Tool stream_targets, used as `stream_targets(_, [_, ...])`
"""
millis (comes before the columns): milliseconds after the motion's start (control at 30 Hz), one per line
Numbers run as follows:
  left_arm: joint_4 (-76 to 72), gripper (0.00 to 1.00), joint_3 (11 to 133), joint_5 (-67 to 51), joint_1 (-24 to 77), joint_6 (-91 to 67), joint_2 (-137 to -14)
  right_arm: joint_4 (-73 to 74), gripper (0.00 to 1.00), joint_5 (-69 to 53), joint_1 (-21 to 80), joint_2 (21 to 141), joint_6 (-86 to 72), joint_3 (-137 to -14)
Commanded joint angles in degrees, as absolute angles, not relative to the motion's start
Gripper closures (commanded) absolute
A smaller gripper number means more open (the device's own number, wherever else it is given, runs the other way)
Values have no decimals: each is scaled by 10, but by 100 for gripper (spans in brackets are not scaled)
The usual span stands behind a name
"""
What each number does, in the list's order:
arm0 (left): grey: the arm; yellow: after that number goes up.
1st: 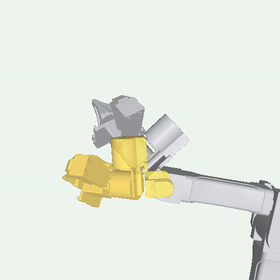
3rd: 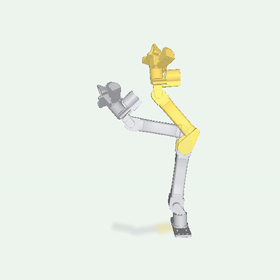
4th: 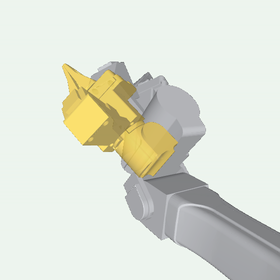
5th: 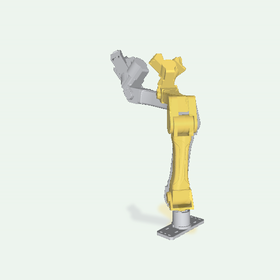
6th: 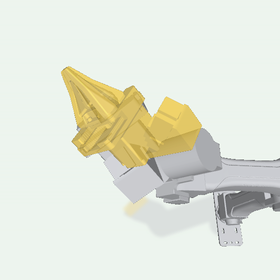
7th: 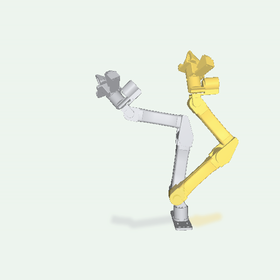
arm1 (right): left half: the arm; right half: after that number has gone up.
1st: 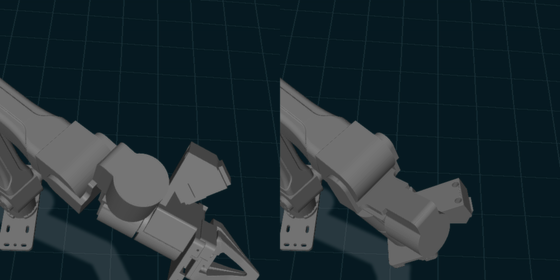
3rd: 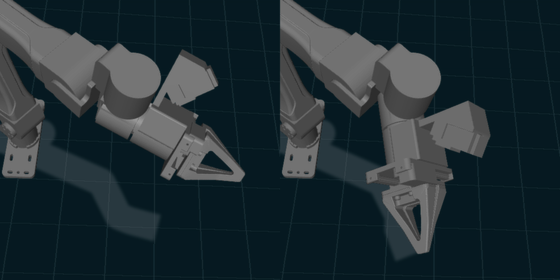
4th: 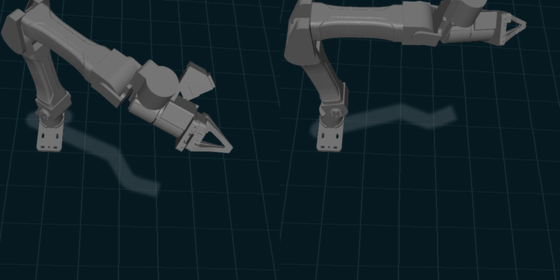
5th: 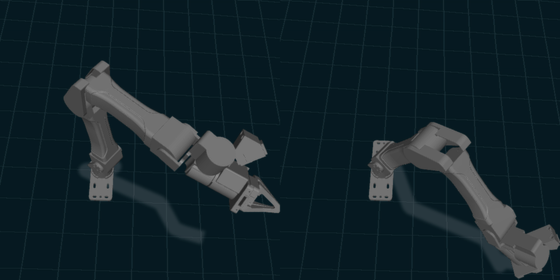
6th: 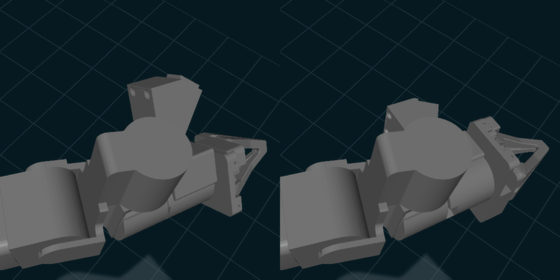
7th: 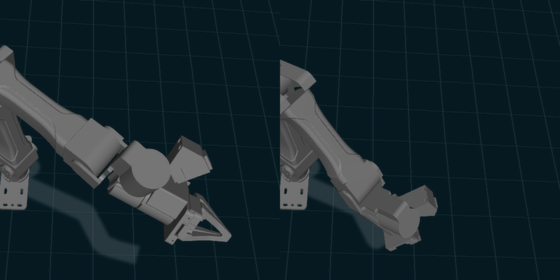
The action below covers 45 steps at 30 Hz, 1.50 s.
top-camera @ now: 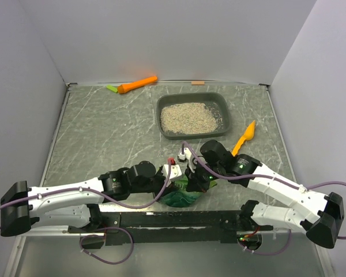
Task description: Fill the litter box with clean litter
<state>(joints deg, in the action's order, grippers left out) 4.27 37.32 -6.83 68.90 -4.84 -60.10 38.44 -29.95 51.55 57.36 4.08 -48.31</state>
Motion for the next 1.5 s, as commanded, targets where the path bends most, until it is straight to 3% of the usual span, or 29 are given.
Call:
stream_targets(0, [127,99,374,-2,688,-26,-567,355,78,-321,515,540,19,-482])
stream_targets(67, [133,99,370,-3,689,-15,-525,341,66,-315,513,536,18,-482])
stream_targets(200, [164,99,379,34,688,14,-473,307,54,-280,503,537,13,-489])
stream_targets(400, [189,99,381,54,677,57,-433,283,44,-226,486,560,58,-550])
stream_targets(633, [180,99,360,38,673,51,-399,167,42,-233,484,525,164,-523])
stream_targets(767, [178,99,356,29,673,53,-389,111,25,-207,485,511,208,-486])
stream_targets(933, [180,99,359,34,672,43,-376,231,26,-234,485,539,309,-554])
stream_targets(1067, [171,99,353,35,672,34,-359,302,23,-278,485,531,421,-540])
stream_targets(1267, [168,99,351,47,673,34,-358,390,28,-354,488,569,458,-574])
stream_targets(1467, [161,99,341,53,673,34,-337,372,28,-366,498,597,446,-570])
